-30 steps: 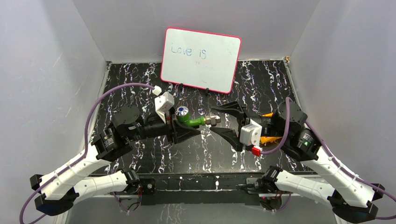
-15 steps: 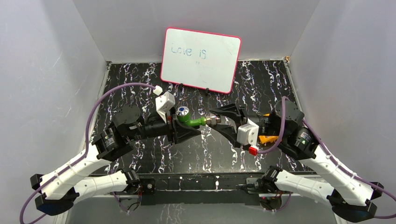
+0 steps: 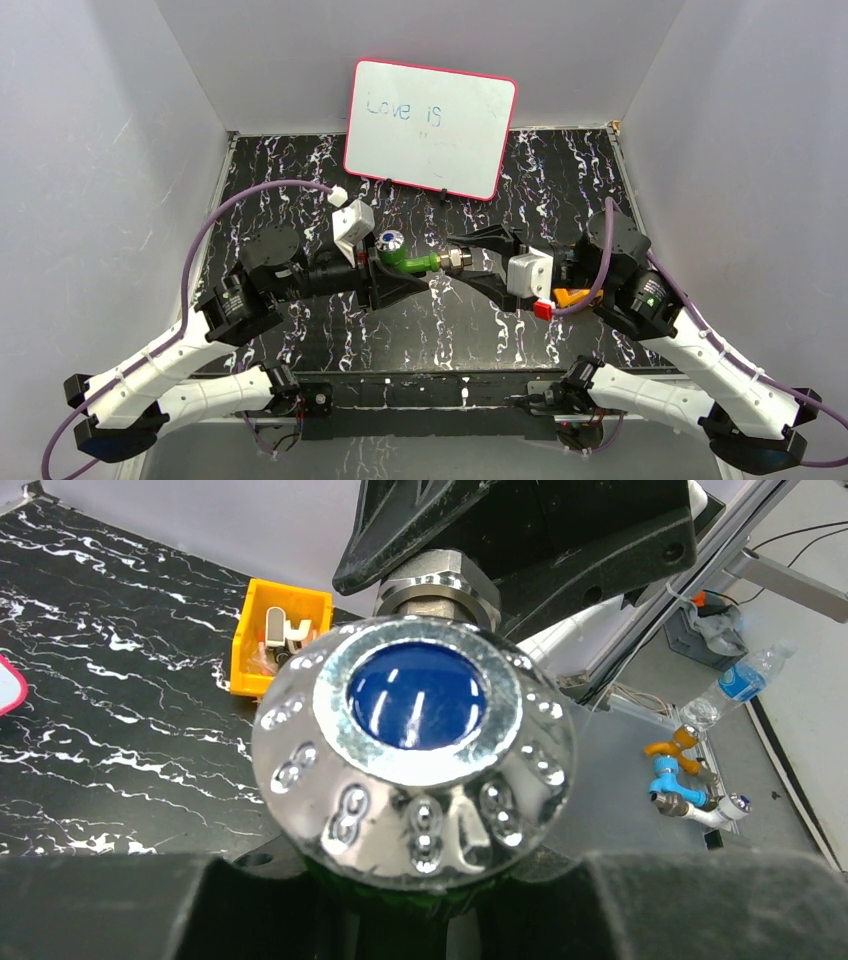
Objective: Install the water faucets
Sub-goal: Screw the water faucet onto the adaptor.
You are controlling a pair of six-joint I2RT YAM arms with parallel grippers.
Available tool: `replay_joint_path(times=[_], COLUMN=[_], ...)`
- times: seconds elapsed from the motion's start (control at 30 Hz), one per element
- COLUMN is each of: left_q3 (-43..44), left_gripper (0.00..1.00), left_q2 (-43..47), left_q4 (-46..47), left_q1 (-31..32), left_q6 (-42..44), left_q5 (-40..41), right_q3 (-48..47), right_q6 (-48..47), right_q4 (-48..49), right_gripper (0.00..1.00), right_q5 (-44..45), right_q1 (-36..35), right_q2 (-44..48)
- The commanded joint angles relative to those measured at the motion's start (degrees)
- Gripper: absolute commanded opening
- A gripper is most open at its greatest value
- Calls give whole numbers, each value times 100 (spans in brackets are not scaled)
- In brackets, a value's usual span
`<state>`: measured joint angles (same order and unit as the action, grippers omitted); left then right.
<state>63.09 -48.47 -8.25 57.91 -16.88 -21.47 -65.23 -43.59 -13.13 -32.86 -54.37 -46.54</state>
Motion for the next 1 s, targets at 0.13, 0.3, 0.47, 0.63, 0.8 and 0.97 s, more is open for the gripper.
replay_joint_path(times=[0.13, 0.3, 0.47, 0.63, 0.8, 0.97], left_q3=[30, -47, -118, -183, -306, -354], left_gripper=[0, 0, 0, 0, 0, 0], left_q2=[97, 95, 160, 231, 293, 336], left_q4=[451, 469, 602, 774, 920, 1087], left_q1=[10, 17, 10, 15, 10, 10], left_q6=[618, 1116, 1806, 2674, 3651, 4133], left_q5=[-348, -366, -273, -254, -224, -128], right_q3=[-370, -367, -345, -450, -598, -770], right_q6=[1829, 3115, 4359, 5547, 6593, 7089], right_q4=[534, 795, 1024, 1154, 1132, 865], right_gripper=[6, 0, 0, 0, 0, 0], right_q5=[-110, -82, 72, 177, 274, 350], right_q1=[-17, -15, -16, -15, -18, -12], right_q2=[-201, -315, -354, -422, -532, -633])
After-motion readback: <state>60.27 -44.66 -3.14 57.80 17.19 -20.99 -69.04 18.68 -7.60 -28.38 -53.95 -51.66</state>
